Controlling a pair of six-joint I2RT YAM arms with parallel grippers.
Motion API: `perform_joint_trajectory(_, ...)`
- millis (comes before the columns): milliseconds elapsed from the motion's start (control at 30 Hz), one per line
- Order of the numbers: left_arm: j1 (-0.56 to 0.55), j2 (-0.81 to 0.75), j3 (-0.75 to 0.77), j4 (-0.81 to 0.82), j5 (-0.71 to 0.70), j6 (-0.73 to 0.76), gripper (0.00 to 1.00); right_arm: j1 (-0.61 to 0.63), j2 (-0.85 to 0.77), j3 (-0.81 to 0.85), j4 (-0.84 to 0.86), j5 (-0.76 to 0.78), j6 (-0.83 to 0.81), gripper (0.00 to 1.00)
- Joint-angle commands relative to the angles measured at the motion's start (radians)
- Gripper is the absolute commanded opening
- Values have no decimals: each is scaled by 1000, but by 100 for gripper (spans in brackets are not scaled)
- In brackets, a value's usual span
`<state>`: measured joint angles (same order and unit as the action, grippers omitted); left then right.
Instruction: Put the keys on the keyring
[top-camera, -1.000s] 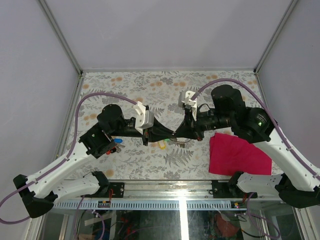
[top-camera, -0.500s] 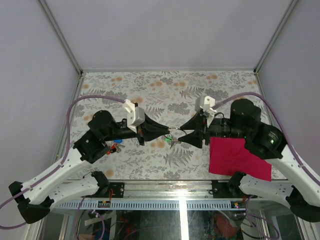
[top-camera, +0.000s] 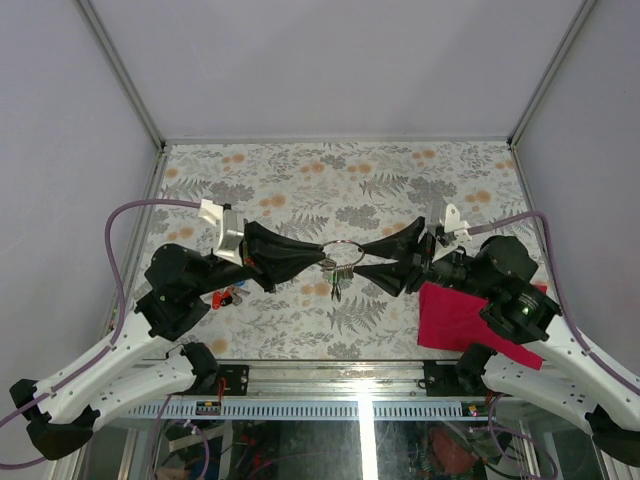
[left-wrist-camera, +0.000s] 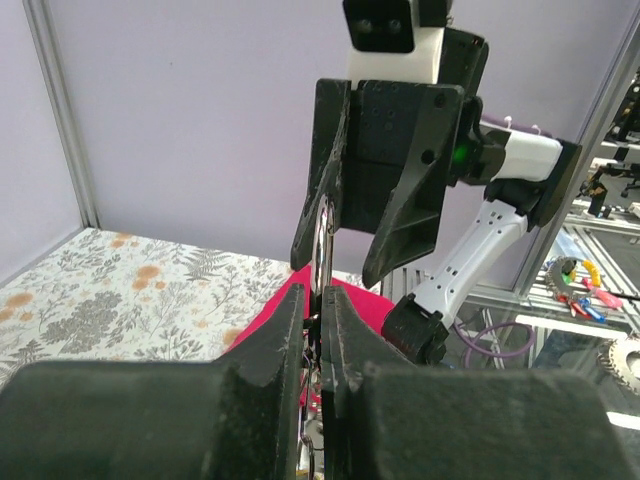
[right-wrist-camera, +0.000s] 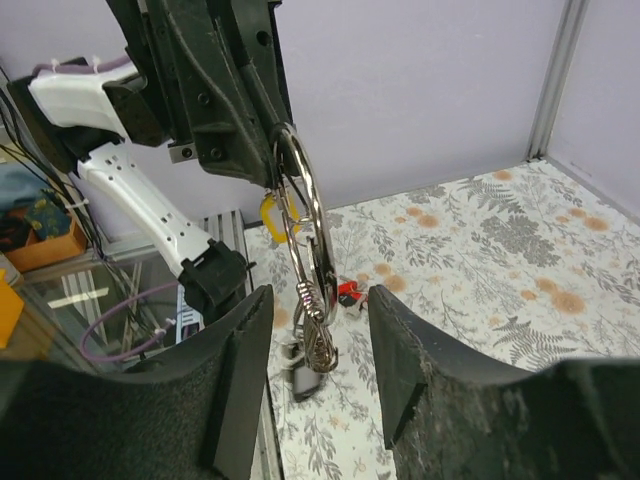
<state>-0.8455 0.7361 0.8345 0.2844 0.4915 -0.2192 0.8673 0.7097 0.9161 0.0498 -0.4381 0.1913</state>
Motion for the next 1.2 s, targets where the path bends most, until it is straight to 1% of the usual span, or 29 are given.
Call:
perform_joint_trajectory(0,-1,-12,4,141,-18,-43,0,4,23,-2,184,-10,60,47)
perform_joint_trajectory(33,0,-10,5,143,-16,-43,0,3,32,-1,192,-18,65,45)
perform_joint_trajectory(100,0,-12,10,144,-18,-43,0,4,46,4,204,-34,76,37)
perform_joint_trajectory(167,-1,-15,10,143,-23,-42,0,3,57,9,209,-52,85,27)
perform_joint_trajectory(300,0,-18,14,123,-26,-32,0,4,68,32,177,-69,82,2)
perform_joint_trajectory(333,-1,-19,20,108,-30,-27,1,4,68,46,146,-65,69,0)
perform_joint_trajectory(433,-1,-24,31,59,-44,-5,17,3,62,107,26,-55,6,0)
perform_joint_trajectory(500,1,-31,37,20,-54,17,35,3,72,174,-100,-49,-57,0)
perform_joint_trajectory(633,0,-26,75,-112,-65,103,50,4,123,334,-416,-35,-180,0)
perform_joint_trajectory(733,0,0,114,-216,-65,178,56,4,184,440,-644,-13,-245,0)
perform_joint_trajectory(800,0,23,133,-276,-67,228,58,3,223,502,-775,17,-277,0)
perform_joint_trajectory(933,0,59,132,-317,-45,277,62,3,308,590,-1006,85,-322,0)
perform_joint_trajectory(1033,0,83,122,-314,-11,285,65,3,356,638,-1093,107,-337,0)
perform_joint_trajectory(1167,0,110,103,-296,26,283,66,3,397,688,-1147,123,-347,0)
